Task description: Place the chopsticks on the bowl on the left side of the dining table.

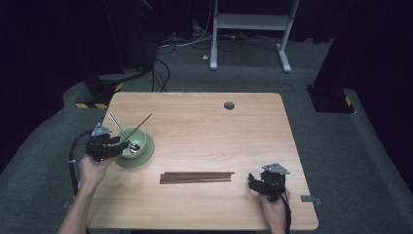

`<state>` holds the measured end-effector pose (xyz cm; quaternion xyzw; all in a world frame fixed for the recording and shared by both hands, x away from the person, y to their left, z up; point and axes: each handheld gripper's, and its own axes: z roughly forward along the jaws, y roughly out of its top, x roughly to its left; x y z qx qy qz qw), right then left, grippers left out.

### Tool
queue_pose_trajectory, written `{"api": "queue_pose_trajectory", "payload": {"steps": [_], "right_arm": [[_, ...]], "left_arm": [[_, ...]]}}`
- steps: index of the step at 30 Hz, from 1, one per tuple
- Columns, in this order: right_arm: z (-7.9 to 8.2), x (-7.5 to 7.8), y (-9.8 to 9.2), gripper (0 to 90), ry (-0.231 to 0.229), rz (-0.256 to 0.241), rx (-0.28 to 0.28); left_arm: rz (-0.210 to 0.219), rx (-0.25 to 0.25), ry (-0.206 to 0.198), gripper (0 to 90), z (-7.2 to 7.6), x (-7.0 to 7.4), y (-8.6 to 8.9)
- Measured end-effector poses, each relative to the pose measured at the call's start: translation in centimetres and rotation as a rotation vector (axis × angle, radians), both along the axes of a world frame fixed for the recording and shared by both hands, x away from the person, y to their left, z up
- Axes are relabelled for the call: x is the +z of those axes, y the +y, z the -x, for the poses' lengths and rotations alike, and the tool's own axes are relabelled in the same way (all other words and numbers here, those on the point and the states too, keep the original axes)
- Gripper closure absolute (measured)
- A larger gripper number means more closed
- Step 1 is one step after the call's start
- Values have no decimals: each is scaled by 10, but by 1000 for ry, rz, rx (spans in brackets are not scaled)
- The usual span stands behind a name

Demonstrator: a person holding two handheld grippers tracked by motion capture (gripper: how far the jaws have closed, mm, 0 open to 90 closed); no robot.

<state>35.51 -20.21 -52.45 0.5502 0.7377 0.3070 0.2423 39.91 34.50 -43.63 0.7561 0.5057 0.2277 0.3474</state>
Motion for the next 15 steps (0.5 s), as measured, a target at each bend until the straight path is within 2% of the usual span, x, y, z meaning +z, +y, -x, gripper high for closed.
{"api": "queue_pose_trajectory", "payload": {"steps": [6, 10, 13, 15], "right_arm": [[0, 0, 0, 203, 1, -1, 0], [0, 0, 0, 203, 1, -1, 0], [0, 0, 0, 203, 1, -1, 0], [0, 0, 0, 203, 0, 0, 0]], "left_arm": [[-4, -12, -16, 498, 4, 3, -4], [-8, -22, -9, 477, 5, 4, -6], [10, -28, -7, 465, 6, 5, -6], [23, -35, -20, 461, 7, 5, -7]]}}
